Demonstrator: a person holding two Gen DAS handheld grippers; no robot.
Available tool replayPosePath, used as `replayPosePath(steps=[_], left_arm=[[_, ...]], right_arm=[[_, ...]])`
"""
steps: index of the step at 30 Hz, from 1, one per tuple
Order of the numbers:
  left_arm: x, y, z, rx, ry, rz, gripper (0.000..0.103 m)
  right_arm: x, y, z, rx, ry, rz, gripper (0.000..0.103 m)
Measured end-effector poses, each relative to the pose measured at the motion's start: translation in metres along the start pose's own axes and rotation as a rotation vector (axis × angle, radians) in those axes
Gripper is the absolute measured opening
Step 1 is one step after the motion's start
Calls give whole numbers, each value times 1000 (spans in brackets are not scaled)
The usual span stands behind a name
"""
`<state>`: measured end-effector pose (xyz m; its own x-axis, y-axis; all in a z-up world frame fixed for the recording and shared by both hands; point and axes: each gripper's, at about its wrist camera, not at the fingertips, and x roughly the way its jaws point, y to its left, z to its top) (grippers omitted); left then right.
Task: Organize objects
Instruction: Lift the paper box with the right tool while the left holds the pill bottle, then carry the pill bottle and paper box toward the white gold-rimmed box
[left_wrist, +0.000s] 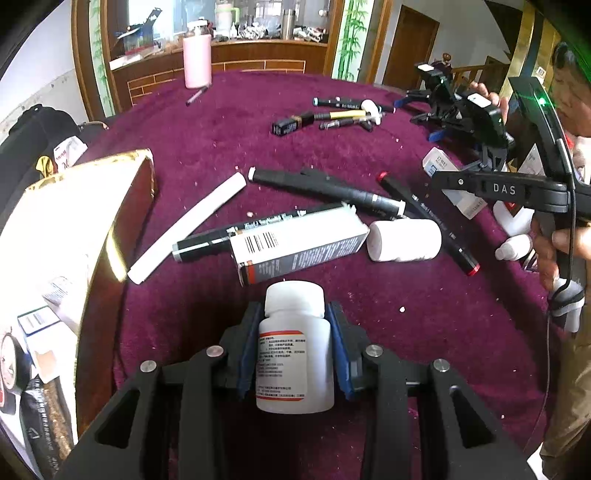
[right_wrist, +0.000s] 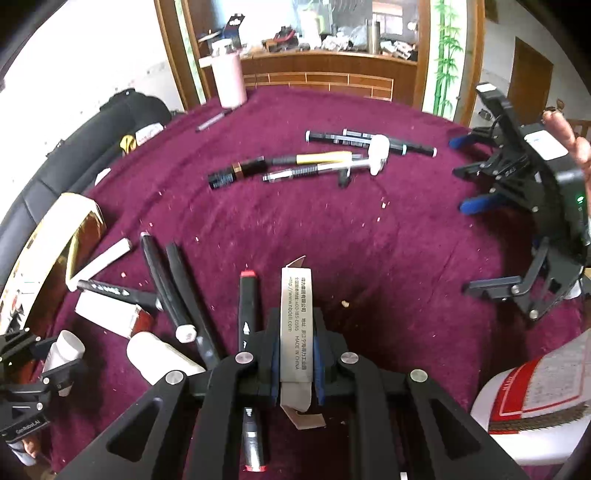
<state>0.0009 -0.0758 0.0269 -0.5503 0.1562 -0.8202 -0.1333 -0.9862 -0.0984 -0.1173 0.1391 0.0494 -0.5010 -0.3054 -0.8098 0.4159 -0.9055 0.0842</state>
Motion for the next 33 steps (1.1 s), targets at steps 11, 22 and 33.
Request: replayPosePath(steps=[11,22,33], left_arm=[[-30,7,4,2,-51,16,34],[-50,28,8,-40,-92,48,34],[-73,52,4,-89,-135,87,35]], right_arm=[[-25,49,-3,-60,-84,64,14],[-31,85,-4,-88,-102,133,15],[-37,110,-7,-120,-110,165,15]])
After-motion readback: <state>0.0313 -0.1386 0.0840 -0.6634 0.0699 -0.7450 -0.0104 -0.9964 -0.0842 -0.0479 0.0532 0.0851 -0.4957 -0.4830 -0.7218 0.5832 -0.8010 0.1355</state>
